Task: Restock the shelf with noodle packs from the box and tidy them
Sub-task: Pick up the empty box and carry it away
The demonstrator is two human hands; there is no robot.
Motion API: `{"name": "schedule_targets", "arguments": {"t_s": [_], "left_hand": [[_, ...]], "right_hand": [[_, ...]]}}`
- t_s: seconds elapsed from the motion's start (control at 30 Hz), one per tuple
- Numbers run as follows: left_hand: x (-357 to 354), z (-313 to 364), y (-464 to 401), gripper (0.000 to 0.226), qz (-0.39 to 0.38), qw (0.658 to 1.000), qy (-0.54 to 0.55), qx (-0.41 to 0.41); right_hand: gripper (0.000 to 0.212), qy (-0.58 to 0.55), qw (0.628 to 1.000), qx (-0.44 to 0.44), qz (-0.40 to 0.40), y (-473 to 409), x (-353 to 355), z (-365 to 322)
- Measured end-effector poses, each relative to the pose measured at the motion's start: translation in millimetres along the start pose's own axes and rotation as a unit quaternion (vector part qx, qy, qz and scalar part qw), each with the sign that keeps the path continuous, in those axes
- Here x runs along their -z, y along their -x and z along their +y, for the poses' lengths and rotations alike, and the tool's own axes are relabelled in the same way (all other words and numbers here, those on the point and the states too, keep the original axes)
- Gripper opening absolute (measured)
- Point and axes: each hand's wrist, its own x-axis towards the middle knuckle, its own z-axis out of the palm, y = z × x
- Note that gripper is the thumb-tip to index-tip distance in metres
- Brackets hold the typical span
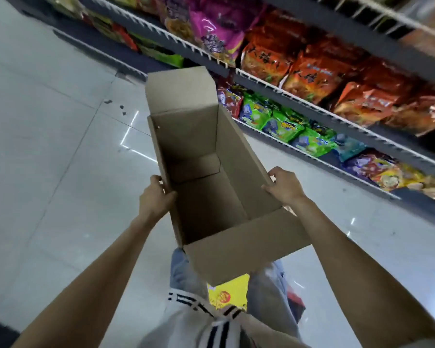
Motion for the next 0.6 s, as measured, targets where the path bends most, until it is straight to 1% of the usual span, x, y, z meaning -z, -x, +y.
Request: {"name": "schedule_targets", "arguments": {"t_s": [0.1, 0.13, 0.2, 0.23, 0.33, 0.43, 0.47, 0.53, 0.6], "left_hand": [[-6.0, 23.0, 5.2, 0.055, -0.044, 0.995, -0.074, -0.058], [-8.1, 30.3, 6.5, 0.056, -0.054, 0.991, -0.094, -0.075], [-12.6, 41.7, 11.6, 0.06, -0.058, 0.988, -0.115, -0.085], [-14.8, 45.2, 15.5, 0.062, -0.059, 0.988, -0.118, -0.085], [-23.1, 49.4, 41.0, 0.061, -0.09, 0.984, -0.13, -0.077], [-35.8, 51.4, 75.3, 0.06, -0.118, 0.97, -0.193, -0.086], [-41.6, 53.8, 84.2, 0.061, -0.12, 0.961, -0.227, -0.106], [-56.9, 64.5, 97.5, 0.063, -0.129, 0.928, -0.306, -0.167], [-75.6, 80.2, 113.5, 0.052, -0.14, 0.903, -0.339, -0.225]], "right_hand": [[0.036, -0.119, 0.989, -0.088, 0.022, 46.1, -13.9, 45.2], [0.035, -0.16, 0.981, -0.103, 0.034, 63.7, -18.7, 57.1], [0.034, -0.225, 0.967, -0.098, 0.071, 94.6, -28.3, 74.2], [0.034, -0.22, 0.967, -0.088, 0.094, 106.1, -31.7, 78.9], [0.033, -0.125, 0.978, -0.09, 0.143, 136.9, -35.6, 87.6], [0.033, -0.036, 0.985, -0.085, 0.143, 165.6, -29.9, 109.4], [0.034, -0.022, 0.985, -0.086, 0.145, 175.8, -25.4, 121.3], [0.034, -0.02, 0.982, -0.101, 0.156, 193.8, -18.1, 151.4], [0.035, -0.042, 0.977, -0.126, 0.164, 211.1, -16.1, 182.3]]}}
